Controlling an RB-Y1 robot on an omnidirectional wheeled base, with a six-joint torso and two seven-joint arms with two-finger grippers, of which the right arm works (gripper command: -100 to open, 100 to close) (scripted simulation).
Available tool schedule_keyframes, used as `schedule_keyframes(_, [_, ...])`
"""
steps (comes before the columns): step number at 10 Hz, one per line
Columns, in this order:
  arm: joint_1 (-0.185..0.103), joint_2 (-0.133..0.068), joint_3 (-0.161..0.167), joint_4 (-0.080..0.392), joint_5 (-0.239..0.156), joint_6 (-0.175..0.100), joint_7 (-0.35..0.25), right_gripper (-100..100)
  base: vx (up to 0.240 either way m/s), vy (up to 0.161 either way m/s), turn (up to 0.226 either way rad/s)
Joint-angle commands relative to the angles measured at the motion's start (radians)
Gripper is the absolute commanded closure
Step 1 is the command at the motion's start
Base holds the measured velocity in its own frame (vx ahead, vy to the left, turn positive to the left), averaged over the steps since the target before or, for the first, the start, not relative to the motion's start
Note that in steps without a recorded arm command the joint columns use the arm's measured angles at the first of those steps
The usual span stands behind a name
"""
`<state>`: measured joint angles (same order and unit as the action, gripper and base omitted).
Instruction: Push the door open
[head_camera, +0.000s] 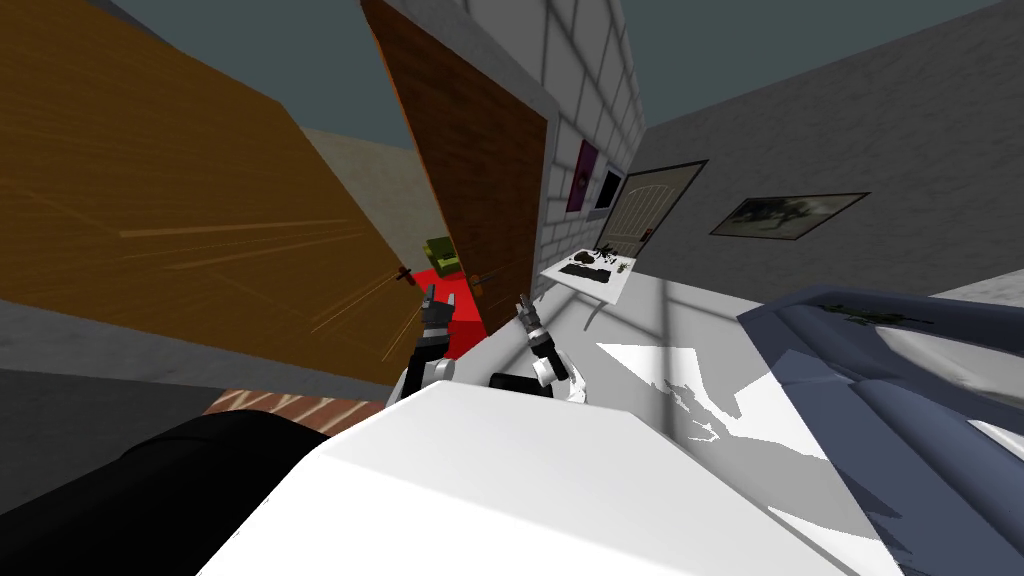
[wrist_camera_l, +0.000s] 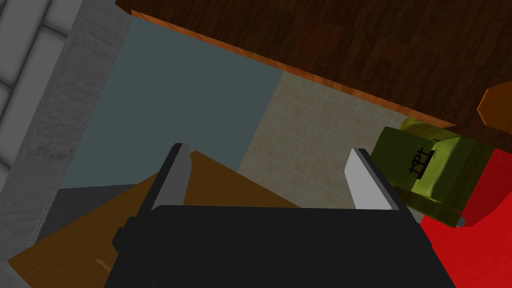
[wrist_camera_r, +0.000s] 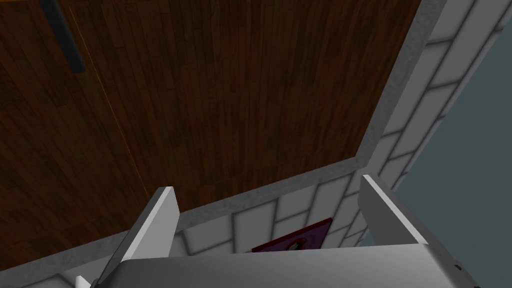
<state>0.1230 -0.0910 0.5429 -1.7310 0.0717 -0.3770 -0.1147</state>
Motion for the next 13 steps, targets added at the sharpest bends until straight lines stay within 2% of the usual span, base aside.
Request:
schedule_keyframes(1, [-0.022, 0.004, 0.025, 0.034, -0.001, 0.004, -0.006, -100, 0.07, 0.032, -0.08])
schedule_keyframes(4, [-0.061, 0.003, 0.072, 0.091, -0.006, 0.01, -0.021, -100, 0.086, 0.044, -0.078])
schedule_keyframes(5, [-0.086, 0.002, 0.102, 0.129, -0.009, 0.014, -0.031, -100, 0.14, 0.081, -0.152])
schedule_keyframes(10, [-0.159, 0.003, 0.19, 0.238, -0.018, 0.027, -0.06, -100, 0.115, 0.059, -0.09])
schedule_keyframes(11, [-0.181, 0.004, 0.218, 0.272, -0.021, 0.031, -0.069, -100, 0.11, 0.058, -0.109])
schedule_keyframes(13, [-0.192, 0.004, 0.23, 0.288, -0.022, 0.032, -0.073, -100, 0.09, 0.046, -0.035])
